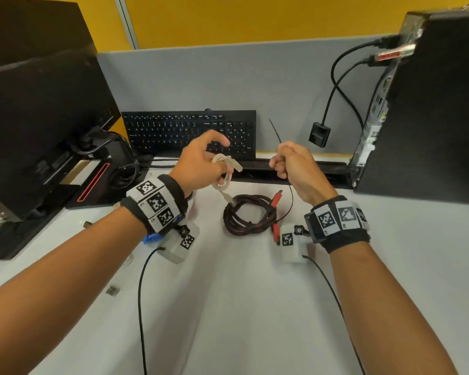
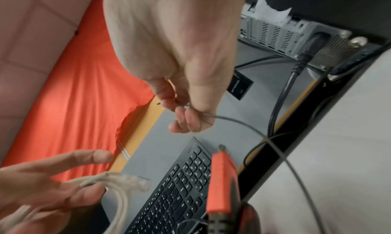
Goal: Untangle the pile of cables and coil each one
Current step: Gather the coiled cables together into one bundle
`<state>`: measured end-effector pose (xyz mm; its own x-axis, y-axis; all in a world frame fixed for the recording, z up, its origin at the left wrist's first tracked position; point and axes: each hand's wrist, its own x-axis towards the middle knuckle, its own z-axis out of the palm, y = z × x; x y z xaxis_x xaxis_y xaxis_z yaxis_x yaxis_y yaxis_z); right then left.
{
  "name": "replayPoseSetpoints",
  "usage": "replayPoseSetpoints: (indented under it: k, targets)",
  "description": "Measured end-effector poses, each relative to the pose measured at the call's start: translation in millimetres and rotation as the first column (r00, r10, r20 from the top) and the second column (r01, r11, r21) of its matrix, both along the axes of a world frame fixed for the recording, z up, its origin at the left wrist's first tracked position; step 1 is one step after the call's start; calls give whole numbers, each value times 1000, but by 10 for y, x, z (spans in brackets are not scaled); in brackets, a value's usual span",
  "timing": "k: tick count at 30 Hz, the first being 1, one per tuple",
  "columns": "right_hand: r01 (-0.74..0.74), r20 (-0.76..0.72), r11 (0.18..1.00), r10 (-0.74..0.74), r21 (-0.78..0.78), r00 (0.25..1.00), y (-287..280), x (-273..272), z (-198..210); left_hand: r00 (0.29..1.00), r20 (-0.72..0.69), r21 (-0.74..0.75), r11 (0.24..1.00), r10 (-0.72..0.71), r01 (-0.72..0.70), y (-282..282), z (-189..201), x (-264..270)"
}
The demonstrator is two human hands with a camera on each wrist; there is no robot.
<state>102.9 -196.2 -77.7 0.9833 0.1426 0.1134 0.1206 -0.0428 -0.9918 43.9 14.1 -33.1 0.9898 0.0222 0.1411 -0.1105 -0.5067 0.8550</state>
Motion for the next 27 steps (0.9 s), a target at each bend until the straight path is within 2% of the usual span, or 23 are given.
replayPoseSetpoints:
  k: [2, 3, 5, 7, 10, 11, 13, 15, 21, 24, 27]
  targets:
    - [19, -59, 993, -12, 119, 998, -26, -4, -16, 983, -17, 226, 957, -184, 183, -149, -75, -97]
    - [35, -85, 987, -22, 155, 996, -35, -6, -36, 969, -55, 358, 901, -243, 246, -232, -143, -127]
    - [74, -136, 978, -47, 196, 990, -64, -17, -86, 953, -127, 622, 726, -275, 292, -383, -281, -139]
    - [126, -179, 966, -86, 227, 980, -117, -23, -132, 959, -168, 798, 539, -230, 269, -506, -363, -90]
    - [182, -221, 948, -124, 263, 967, -178, -23, -181, 951, -244, 904, 309, -191, 294, -647, -377, -33]
    - [183, -227, 945, -122, 271, 966, -188, -27, -186, 948, -259, 918, 256, -187, 302, -688, -370, -28]
    - [178, -231, 944, -114, 279, 966, -187, -36, -193, 947, -263, 934, 199, -183, 297, -742, -382, -31]
    - [177, -232, 943, -112, 282, 966, -179, -43, -196, 948, -268, 934, 196, -174, 300, -764, -386, -36]
    - [269, -269, 917, -191, 294, 944, -127, -16, -223, 901, -410, 844, 316, -144, 434, -707, -305, -38]
    - [308, -283, 896, -219, 322, 934, -123, 1, -244, 903, -404, 828, 359, -148, 430, -724, -300, -55]
    - [343, -291, 874, -249, 343, 924, -142, 13, -262, 920, -371, 843, 369, -127, 391, -748, -321, -63]
